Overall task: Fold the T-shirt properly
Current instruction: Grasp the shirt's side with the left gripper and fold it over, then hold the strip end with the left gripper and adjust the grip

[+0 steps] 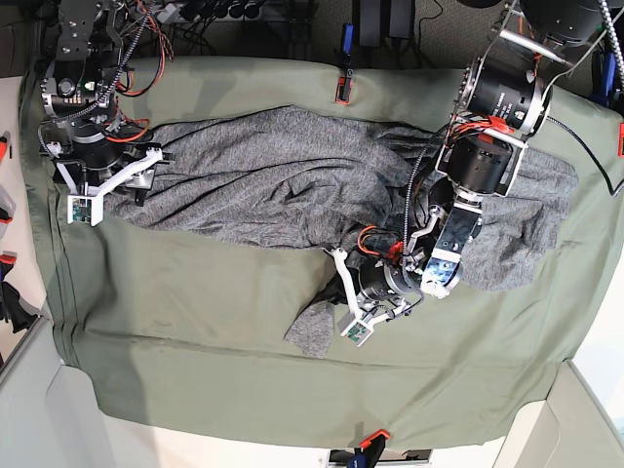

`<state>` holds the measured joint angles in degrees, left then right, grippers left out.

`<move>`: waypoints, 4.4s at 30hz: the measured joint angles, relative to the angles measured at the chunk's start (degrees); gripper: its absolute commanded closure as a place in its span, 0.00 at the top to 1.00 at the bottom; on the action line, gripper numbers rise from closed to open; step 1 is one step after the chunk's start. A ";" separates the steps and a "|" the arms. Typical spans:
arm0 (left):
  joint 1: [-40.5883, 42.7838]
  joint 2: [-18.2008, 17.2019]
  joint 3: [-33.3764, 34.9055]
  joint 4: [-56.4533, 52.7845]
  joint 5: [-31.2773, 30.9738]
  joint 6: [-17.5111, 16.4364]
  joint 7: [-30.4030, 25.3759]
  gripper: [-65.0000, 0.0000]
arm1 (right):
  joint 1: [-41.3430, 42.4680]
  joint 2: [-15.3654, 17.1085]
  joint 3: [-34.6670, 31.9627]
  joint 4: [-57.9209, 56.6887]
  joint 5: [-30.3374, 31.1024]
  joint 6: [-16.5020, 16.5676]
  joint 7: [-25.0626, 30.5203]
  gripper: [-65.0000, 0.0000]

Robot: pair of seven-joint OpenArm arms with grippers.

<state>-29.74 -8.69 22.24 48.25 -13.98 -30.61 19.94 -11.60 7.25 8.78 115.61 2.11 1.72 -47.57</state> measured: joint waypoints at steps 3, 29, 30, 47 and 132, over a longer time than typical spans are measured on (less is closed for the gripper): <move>-0.59 -0.44 -0.48 0.63 -2.73 0.15 3.80 0.00 | 0.00 0.00 0.00 0.00 -0.33 0.00 1.42 0.58; 32.89 -20.83 -38.01 41.00 -38.01 -8.87 29.18 0.00 | 0.00 -0.11 0.00 0.00 -1.07 0.02 2.21 0.58; 34.07 -20.81 -38.97 41.00 -38.64 -8.87 29.14 0.02 | 0.00 -0.09 0.00 0.00 -1.07 0.02 2.21 0.58; 40.15 -20.98 -60.06 41.03 -44.37 -4.55 29.14 0.65 | 0.00 -0.09 0.00 0.00 -1.07 0.02 2.32 0.58; 23.06 -21.81 -37.31 9.62 -48.17 -9.07 33.62 0.55 | 0.00 -0.11 0.00 0.00 1.55 1.40 0.59 0.58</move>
<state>-6.68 -30.50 -15.07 57.87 -62.15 -39.68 53.56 -11.60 7.14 8.78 115.61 3.66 3.11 -46.98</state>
